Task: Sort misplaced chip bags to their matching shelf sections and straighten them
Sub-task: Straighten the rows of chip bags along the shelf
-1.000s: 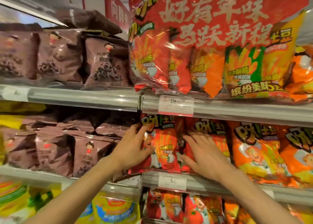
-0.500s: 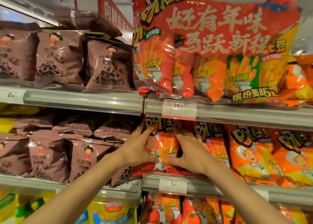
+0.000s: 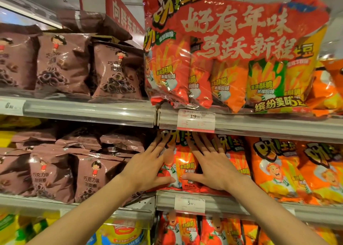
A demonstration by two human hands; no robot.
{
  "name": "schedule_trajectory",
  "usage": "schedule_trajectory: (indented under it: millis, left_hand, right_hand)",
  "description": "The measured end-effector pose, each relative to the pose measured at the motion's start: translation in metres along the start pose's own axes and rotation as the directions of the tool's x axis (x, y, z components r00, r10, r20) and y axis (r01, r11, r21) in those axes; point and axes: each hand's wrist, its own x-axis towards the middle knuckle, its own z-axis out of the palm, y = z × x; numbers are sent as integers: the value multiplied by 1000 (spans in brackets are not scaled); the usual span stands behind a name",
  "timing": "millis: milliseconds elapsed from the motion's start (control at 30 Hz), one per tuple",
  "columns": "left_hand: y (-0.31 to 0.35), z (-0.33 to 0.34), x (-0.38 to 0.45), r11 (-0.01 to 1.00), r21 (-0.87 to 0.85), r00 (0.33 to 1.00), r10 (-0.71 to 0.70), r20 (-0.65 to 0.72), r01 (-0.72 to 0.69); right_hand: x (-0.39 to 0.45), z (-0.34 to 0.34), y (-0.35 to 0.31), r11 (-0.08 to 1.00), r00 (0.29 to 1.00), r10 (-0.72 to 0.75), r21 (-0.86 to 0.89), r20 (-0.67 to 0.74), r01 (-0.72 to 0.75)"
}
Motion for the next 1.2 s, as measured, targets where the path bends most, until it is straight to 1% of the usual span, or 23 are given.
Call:
schedule_trajectory:
  millis: [200,267,333,367,433,500,600,667,733,800,833,900,933,1000,1100,1167,1200]
  left_hand:
    - [7,2,-3,986,-144,996,-75,57,82]
    - [14,3,-7,980,-138,989,-134,66,142]
    - [22,3,-11,979,-77,981,-192,-27,189]
    - [26,1,-12,980,-49,977,-198,-73,195]
    - [31,-2,-12,989,-17,974,-148,-170,147]
    - [40,-7,-5,996,-54,975,-87,-203,77]
    - [65,-13,14,980,-197,987,-70,-143,41]
    - [86,-16,30,951,-303,991,-89,-98,56]
    - [104,-20,46,922,-375,991,-125,-46,99]
    - [120,-20,63,903,-406,989,-144,25,141]
    - [126,-19,71,886,-427,984,-159,84,179]
    - [133,-18,85,836,-470,956,-203,212,282]
    - [136,-18,91,818,-476,941,-223,255,323]
    - [138,-18,101,818,-449,925,-250,285,360]
    - [139,-14,112,811,-436,906,-251,341,389]
    - [137,-8,120,756,-489,882,-252,397,436]
    - [135,-6,123,718,-521,871,-254,421,461]
  right_hand:
    - [3,3,3,1000,1000,6,-4,18,-6]
    - [-3,-2,1,999,1000,21,41,-16,-21]
    - [-11,-8,5,994,996,52,96,-78,-44]
    - [-16,-11,10,992,990,86,106,-113,-74]
    - [-25,-15,27,981,965,185,100,-184,-169]
    - [-34,-21,45,961,935,274,106,-224,-256]
    - [-49,-29,69,923,915,379,121,-137,-364]
    - [-59,-32,81,916,916,390,139,-96,-376]
    - [-67,-32,88,914,922,384,165,-48,-371]
    - [-71,-30,92,912,927,373,171,30,-372]
    - [-71,-29,93,909,926,370,178,73,-377]
    - [-71,-26,94,894,921,357,227,156,-385]
    - [-70,-26,94,886,918,348,253,189,-388]
    - [-67,-26,95,866,910,330,302,252,-398]
    - [-60,-24,97,780,900,302,461,315,-423]
    - [-58,-22,98,703,896,284,562,340,-436]
    - [-58,-21,99,684,897,277,584,345,-436]
